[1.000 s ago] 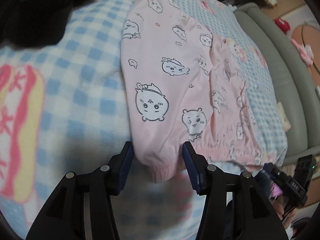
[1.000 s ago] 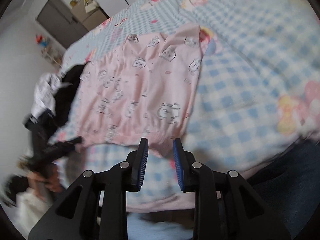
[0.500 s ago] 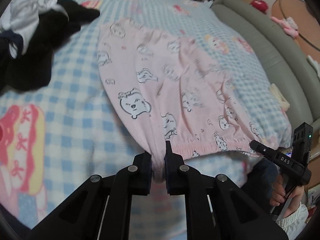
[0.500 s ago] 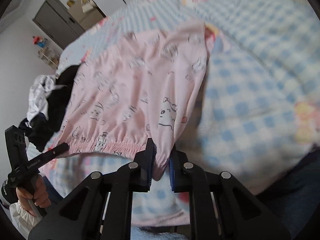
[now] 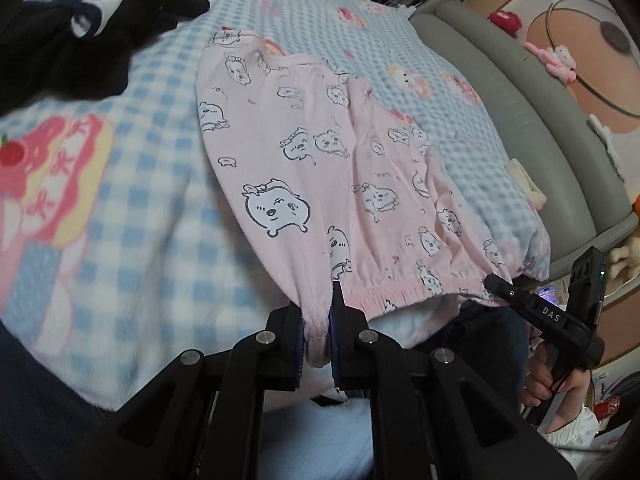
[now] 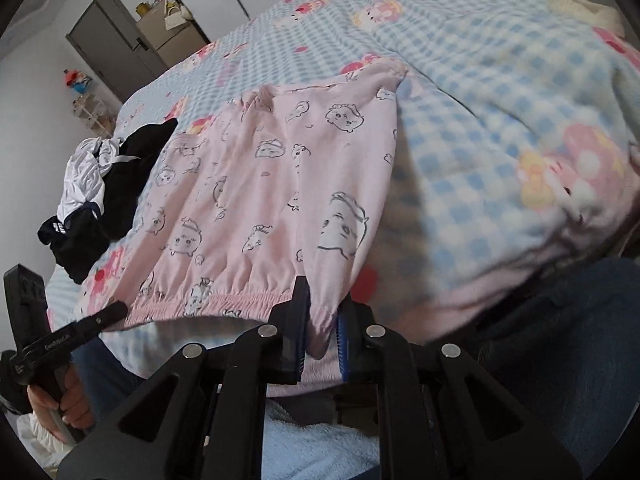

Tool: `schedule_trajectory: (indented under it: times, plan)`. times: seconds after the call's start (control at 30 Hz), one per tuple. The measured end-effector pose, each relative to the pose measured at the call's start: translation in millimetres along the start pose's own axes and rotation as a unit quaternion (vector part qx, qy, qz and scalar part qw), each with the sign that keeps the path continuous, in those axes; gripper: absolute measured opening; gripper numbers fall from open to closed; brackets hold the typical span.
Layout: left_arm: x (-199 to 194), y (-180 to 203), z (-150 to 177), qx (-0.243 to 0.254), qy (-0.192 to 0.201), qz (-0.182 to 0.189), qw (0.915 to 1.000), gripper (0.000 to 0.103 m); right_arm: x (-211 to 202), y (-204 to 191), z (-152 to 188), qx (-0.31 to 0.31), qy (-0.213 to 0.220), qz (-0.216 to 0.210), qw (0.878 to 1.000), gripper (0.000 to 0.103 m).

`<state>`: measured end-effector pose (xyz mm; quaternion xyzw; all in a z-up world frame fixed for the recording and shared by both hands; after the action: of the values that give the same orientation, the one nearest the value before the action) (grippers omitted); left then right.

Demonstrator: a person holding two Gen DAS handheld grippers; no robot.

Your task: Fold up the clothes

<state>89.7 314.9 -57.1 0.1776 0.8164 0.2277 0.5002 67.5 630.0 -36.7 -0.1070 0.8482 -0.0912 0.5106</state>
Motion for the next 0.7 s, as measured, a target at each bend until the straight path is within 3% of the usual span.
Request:
schedule_trajectory:
  times: [0.17, 0.23, 0.33, 0.4, 0.57, 0.63, 0.7]
  plan:
    - [8, -9, 5, -0.016, -0.026, -0.006, 0.9995, 0.014, -4, -1, 9, -0.007, -0.003, 0.014, 1.0, 0.015]
    - [-9, -7, 3, -0.018, 0.0, 0.036, 0.9992, 0.015, -3, 0, 6, -0.009, -0.004, 0.01, 1.0, 0.015]
    - [-33, 0, -4, 0.024, 0.026, 0.019, 0.9992, 0.02, -1, 2, 3, -0.011, -0.004, 0.006, 1.0, 0.015]
    - [-27, -6, -10, 0.016, 0.019, 0.003, 0.9997, 0.024, 0, 3, 0, -0.013, -0.005, 0.003, 1.0, 0.021]
    - [-15, -16, -24, 0.014, 0.005, -0.035, 0.9993, 0.025, 3, 6, -6, -0.017, -0.006, -0.005, 1.0, 0.022]
    - [-13, -16, -26, 0.024, 0.004, -0.044, 0.9987, 0.036, 4, 7, -8, -0.019, -0.006, -0.008, 1.0, 0.022]
    - [-5, -24, -30, 0.012, 0.0, -0.046, 0.9989, 0.039, 5, 8, -10, -0.021, -0.007, -0.012, 1.0, 0.022]
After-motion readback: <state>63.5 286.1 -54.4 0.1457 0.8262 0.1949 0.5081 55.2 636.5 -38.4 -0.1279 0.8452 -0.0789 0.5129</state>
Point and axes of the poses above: each gripper's, at about its wrist camera, not at the fingertips, and x roughly the way its jaws point, y to its right, z to its underside, the point moved 3 cm from there along x, roughly the way its jaws point, and after that the axes turned 2 degrees about z, right-handed, at the moved point
